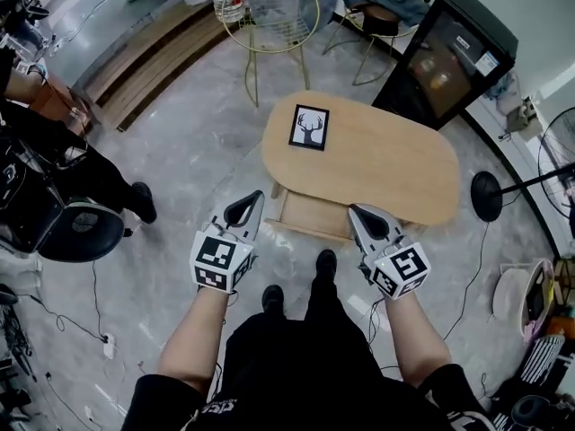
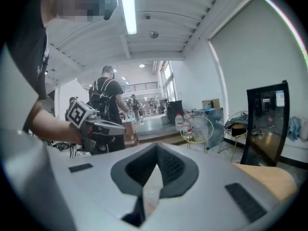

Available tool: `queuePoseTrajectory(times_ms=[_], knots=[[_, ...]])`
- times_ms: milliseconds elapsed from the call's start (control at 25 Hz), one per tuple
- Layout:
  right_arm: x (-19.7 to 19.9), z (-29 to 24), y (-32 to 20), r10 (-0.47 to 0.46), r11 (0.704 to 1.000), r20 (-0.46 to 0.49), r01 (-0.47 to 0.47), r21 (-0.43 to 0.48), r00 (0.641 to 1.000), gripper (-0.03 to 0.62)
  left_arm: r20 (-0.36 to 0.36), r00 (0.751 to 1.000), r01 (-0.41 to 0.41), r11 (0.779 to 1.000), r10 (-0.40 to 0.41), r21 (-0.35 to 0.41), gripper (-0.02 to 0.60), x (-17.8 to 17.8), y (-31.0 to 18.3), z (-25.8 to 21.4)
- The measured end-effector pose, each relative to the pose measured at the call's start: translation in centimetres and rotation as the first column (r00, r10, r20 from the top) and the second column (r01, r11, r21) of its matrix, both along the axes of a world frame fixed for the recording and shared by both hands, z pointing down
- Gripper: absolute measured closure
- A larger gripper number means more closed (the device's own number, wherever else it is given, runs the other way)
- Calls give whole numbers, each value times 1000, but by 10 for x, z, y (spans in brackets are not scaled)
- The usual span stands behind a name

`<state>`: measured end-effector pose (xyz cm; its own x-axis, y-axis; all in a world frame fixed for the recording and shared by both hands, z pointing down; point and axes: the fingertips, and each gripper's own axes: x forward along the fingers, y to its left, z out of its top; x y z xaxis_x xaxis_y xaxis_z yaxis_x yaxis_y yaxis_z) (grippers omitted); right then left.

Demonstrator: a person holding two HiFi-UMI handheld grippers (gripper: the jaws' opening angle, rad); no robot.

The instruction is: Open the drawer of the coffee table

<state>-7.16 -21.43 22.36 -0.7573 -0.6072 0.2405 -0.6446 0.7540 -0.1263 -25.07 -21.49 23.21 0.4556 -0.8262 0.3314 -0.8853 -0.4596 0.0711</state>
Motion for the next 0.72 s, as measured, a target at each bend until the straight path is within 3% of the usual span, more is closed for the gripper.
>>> queuePoseTrajectory(times_ms=[360, 560, 720], knots=[[-36, -95, 61, 8, 995, -14, -6, 102, 1000, 589, 8, 998, -68, 995, 68, 72, 580, -12, 69, -59], [-24, -119, 88, 5, 992, 12, -6, 123, 1000, 589, -1, 997, -77, 991, 78, 106, 580, 6, 86, -78], [13, -132, 114, -4, 990, 37, -2, 141, 999, 589, -32, 998, -52, 992, 56, 112, 580, 35, 105, -88]])
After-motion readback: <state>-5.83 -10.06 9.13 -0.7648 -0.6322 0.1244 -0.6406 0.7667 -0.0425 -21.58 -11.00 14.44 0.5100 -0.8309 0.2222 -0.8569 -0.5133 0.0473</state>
